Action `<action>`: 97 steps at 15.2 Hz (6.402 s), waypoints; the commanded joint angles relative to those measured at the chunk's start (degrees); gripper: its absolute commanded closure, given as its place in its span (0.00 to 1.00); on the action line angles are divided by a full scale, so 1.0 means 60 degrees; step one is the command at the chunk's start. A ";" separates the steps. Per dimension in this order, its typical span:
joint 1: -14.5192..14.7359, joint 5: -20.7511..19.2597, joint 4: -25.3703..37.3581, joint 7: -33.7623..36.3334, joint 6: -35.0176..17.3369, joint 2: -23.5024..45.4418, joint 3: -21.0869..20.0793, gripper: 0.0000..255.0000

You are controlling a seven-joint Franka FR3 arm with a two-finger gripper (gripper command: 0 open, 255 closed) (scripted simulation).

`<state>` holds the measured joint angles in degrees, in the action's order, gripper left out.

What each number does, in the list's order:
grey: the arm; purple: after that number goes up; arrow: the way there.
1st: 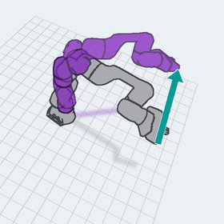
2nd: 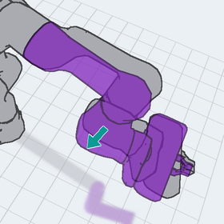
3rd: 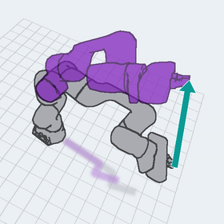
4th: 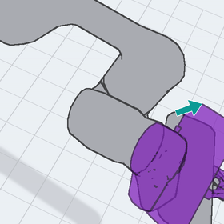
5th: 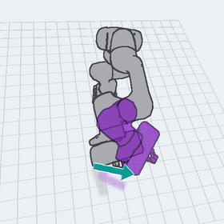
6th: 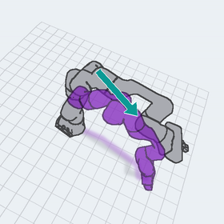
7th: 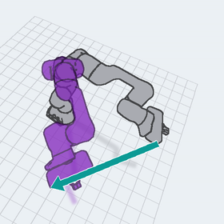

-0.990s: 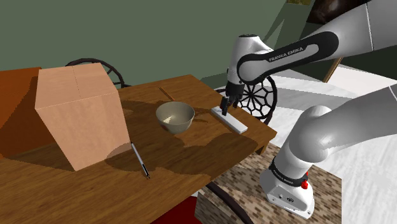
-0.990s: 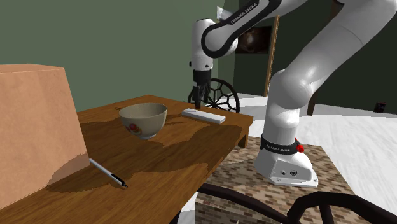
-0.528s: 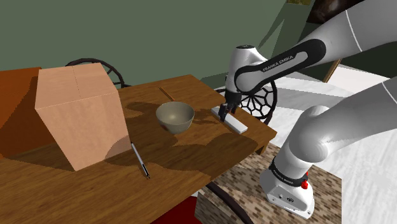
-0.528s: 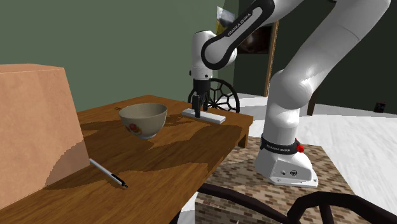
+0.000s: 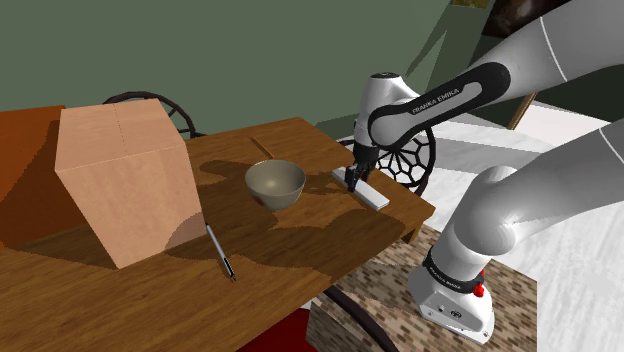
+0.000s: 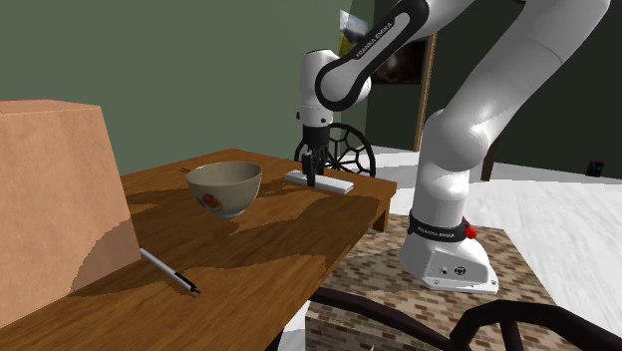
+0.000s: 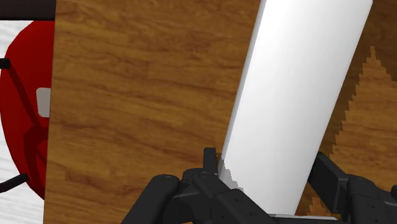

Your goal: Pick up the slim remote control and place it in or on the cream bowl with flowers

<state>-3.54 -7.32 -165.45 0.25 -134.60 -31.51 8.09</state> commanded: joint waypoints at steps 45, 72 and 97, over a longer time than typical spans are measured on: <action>0.0449 0.0726 0.3516 0.0511 0.4858 -0.1313 -0.0876 1.00; 0.1637 0.1428 0.6657 0.3964 0.3184 0.3535 -0.3500 1.00; 0.1642 0.1453 0.7060 0.3954 0.3720 0.3399 -0.3488 0.00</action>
<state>6.30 1.37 -123.16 23.97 -112.48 -11.01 -12.84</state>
